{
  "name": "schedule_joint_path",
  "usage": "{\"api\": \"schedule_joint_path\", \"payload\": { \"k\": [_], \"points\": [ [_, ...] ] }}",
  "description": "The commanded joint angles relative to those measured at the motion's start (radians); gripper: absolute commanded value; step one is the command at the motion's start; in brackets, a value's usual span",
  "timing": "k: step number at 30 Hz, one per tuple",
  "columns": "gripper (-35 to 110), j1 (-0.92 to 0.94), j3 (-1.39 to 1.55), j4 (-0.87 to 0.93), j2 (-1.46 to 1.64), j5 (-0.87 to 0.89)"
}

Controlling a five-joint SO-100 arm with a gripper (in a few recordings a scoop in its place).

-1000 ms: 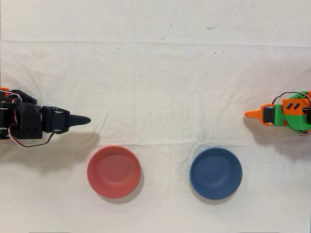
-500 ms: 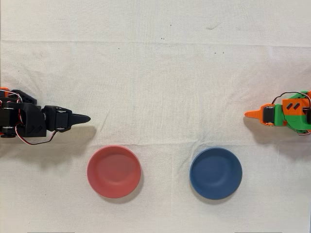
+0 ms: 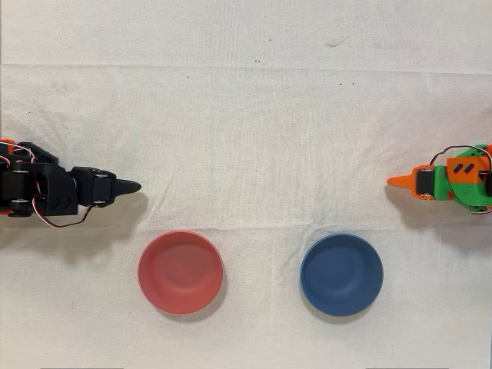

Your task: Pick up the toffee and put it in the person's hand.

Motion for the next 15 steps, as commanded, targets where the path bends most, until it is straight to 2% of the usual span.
{"api": "schedule_joint_path", "payload": {
  "k": [1, 15],
  "points": [
    [0, -0.002, 0.032, 0.011, 0.071, 0.009],
    [0, -0.028, 0.123, -0.035, 0.071, 0.037]
  ]
}}
